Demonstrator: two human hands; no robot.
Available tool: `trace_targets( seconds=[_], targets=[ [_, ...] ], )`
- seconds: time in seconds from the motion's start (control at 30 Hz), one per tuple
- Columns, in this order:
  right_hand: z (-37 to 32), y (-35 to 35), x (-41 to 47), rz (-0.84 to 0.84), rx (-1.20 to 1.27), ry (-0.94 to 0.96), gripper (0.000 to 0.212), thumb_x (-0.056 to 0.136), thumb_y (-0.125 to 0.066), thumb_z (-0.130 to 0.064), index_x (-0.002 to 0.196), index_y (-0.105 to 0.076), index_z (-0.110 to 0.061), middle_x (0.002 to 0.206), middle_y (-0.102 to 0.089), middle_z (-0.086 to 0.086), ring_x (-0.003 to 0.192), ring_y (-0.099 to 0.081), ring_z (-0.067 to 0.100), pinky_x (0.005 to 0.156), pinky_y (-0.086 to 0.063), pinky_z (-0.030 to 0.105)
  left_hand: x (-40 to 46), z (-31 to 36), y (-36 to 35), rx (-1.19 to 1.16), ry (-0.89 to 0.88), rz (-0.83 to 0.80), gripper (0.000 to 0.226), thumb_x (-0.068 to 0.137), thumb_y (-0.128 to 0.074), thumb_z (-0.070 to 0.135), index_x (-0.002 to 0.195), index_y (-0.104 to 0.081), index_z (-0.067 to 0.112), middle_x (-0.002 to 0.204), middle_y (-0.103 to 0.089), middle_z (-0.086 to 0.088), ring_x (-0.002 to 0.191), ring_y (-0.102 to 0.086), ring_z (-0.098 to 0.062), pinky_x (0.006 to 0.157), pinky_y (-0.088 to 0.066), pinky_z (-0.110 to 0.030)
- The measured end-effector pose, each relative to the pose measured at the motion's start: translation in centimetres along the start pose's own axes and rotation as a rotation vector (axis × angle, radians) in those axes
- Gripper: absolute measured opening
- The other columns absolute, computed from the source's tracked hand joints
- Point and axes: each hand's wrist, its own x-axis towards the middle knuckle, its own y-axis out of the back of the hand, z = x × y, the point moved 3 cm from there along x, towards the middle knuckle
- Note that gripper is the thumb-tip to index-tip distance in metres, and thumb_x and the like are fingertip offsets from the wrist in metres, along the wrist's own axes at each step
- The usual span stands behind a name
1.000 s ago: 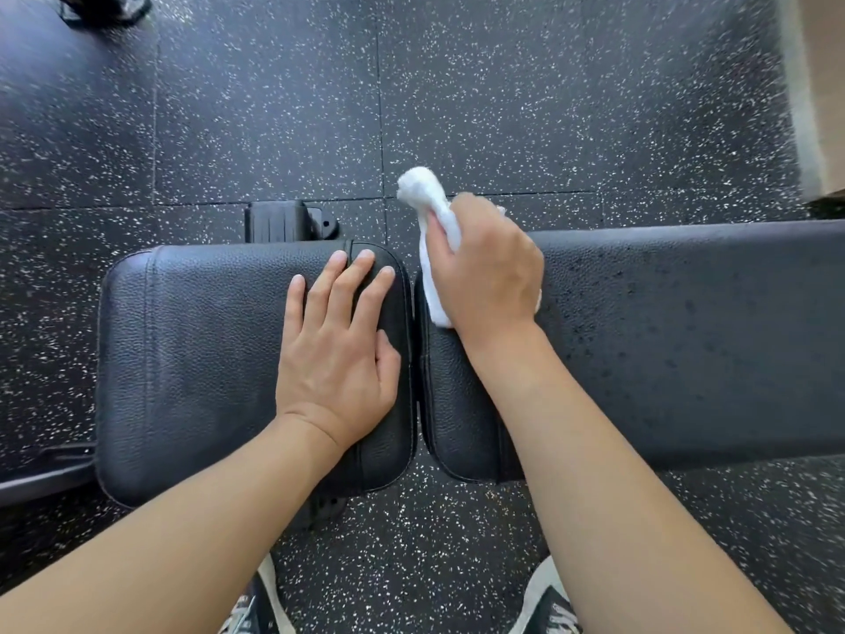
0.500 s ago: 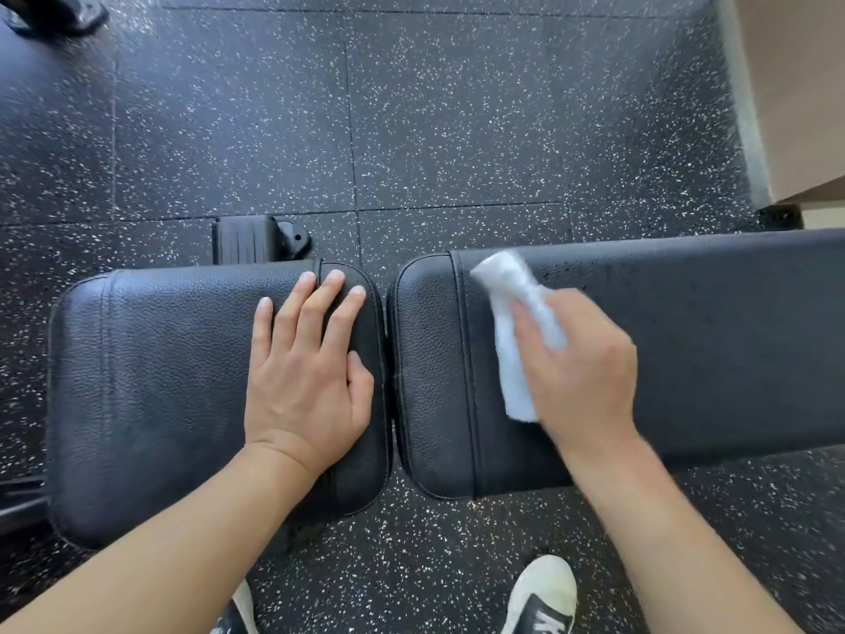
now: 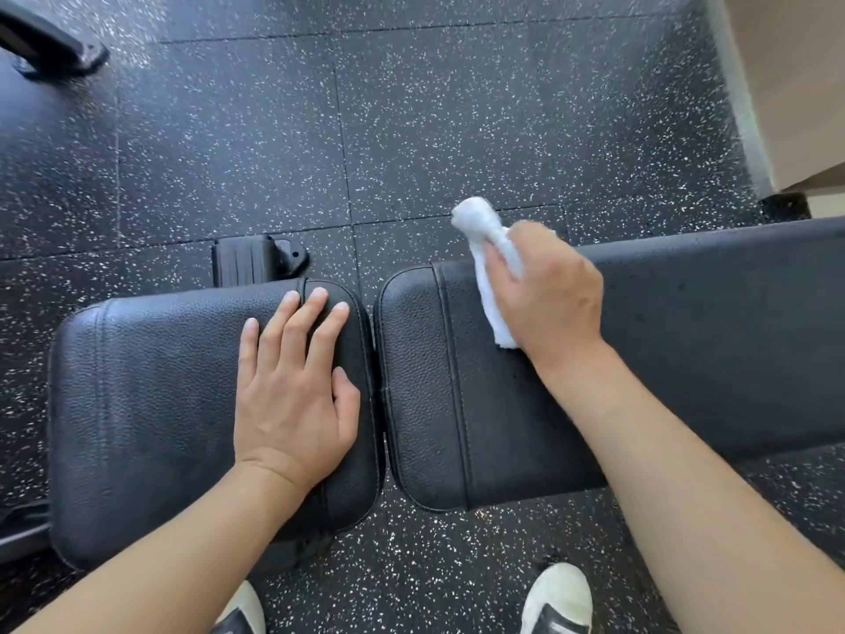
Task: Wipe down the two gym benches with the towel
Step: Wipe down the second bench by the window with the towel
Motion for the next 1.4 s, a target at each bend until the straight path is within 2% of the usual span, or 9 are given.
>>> trace_targets(
  seconds=[0.1, 0.3, 0.43, 0.53, 0.7, 0.83, 1.0, 1.17, 1.4],
  targets=[
    [0.1, 0.2, -0.1, 0.021, -0.043, -0.140, 0.029, 0.095, -0.066, -0.027, 0.074, -0.047, -0.018, 0.066, -0.050, 0.003, 0.057, -0.055, 0.033, 0.055, -0.024, 0.028, -0.1, 0.0, -0.1, 0.011, -0.001, -0.009, 0.064, 0.090, -0.043, 0.029, 0.153, -0.048, 0.015, 0.163, -0.042, -0.008, 0.155, -0.032, -0.033, 0.130, -0.015, -0.058],
    [-7.1, -2.6, -2.9, 0.020, 0.031, 0.181, 0.027, 0.091, -0.074, -0.029, 0.077, -0.054, -0.018, 0.071, -0.055, -0.001, 0.060, -0.056, 0.023, 0.046, -0.035, 0.030, -0.1, 0.0, -0.1, 0.015, 0.005, -0.004, 0.065, 0.090, -0.042, 0.030, 0.153, -0.049, 0.015, 0.163, -0.043, -0.008, 0.155, -0.032, -0.034, 0.129, -0.016, -0.059],
    [-1.2, -0.4, -4.3, 0.128, -0.033, 0.107, 0.030, 0.092, -0.073, -0.031, 0.078, -0.049, -0.022, 0.068, -0.054, -0.002, 0.061, -0.057, 0.021, 0.047, -0.037, 0.032, 0.0, -0.1, -0.3, 0.011, -0.004, 0.006, 0.065, 0.090, -0.043, 0.029, 0.153, -0.048, 0.015, 0.163, -0.042, -0.008, 0.155, -0.032, -0.033, 0.129, -0.016, -0.058],
    [1.0, 1.3, -8.0, 0.149, -0.042, -0.025, 0.025, 0.095, -0.063, -0.030, 0.080, -0.044, -0.024, 0.069, -0.051, -0.003, 0.065, -0.050, 0.020, 0.052, -0.026, 0.032, -0.1, -0.1, -0.3, 0.011, -0.004, 0.008, 0.065, 0.090, -0.044, 0.029, 0.153, -0.048, 0.015, 0.163, -0.042, -0.008, 0.155, -0.032, -0.034, 0.129, -0.016, -0.058],
    [-4.7, 0.3, -12.2, 0.034, 0.035, 0.216, 0.023, 0.088, -0.071, -0.022, 0.076, -0.053, -0.018, 0.069, -0.047, -0.002, 0.063, -0.045, 0.018, 0.053, -0.032, 0.030, -0.1, -0.2, -0.4, 0.010, 0.000, 0.002, 0.065, 0.090, -0.043, 0.028, 0.154, -0.047, 0.015, 0.163, -0.041, -0.009, 0.156, -0.032, -0.034, 0.129, -0.016, -0.059],
    [-3.0, 1.0, -11.7, 0.041, -0.024, 0.338, 0.025, 0.093, -0.068, -0.021, 0.070, -0.061, -0.016, 0.067, -0.049, -0.002, 0.061, -0.047, 0.018, 0.054, -0.036, 0.031, -0.1, -0.2, -0.4, 0.004, -0.009, 0.009, 0.065, 0.090, -0.044, 0.029, 0.153, -0.047, 0.015, 0.164, -0.041, -0.009, 0.156, -0.031, -0.034, 0.129, -0.016, -0.059],
    [2.3, 3.4, -12.1, 0.161, -0.115, -0.124, 0.032, 0.099, -0.059, -0.028, 0.069, -0.053, -0.016, 0.065, -0.049, 0.000, 0.062, -0.045, 0.020, 0.053, -0.036, 0.035, -0.1, -0.4, -0.5, 0.007, -0.015, 0.017, 0.065, 0.090, -0.045, 0.028, 0.154, -0.047, 0.015, 0.163, -0.041, -0.009, 0.155, -0.032, -0.035, 0.129, -0.016, -0.058],
    [-5.1, 0.0, -13.2, 0.063, 0.035, 0.159, 0.030, 0.098, -0.061, -0.026, 0.071, -0.057, -0.016, 0.067, -0.048, -0.001, 0.061, -0.046, 0.020, 0.051, -0.038, 0.035, -0.1, -0.3, -0.5, -0.002, -0.011, 0.029, 0.064, 0.090, -0.044, 0.028, 0.153, -0.047, 0.015, 0.163, -0.042, -0.010, 0.155, -0.032, -0.035, 0.129, -0.016, -0.058],
    [-6.3, -0.4, -11.7, 0.036, 0.048, 0.185, 0.023, 0.092, -0.064, -0.029, 0.074, -0.058, -0.016, 0.068, -0.050, -0.001, 0.061, -0.049, 0.022, 0.049, -0.037, 0.035, 0.0, 0.2, 0.0, 0.000, -0.004, 0.012, 0.064, 0.090, -0.042, 0.029, 0.152, -0.048, 0.016, 0.162, -0.042, -0.009, 0.155, -0.032, -0.034, 0.129, -0.016, -0.058]
  ],
)
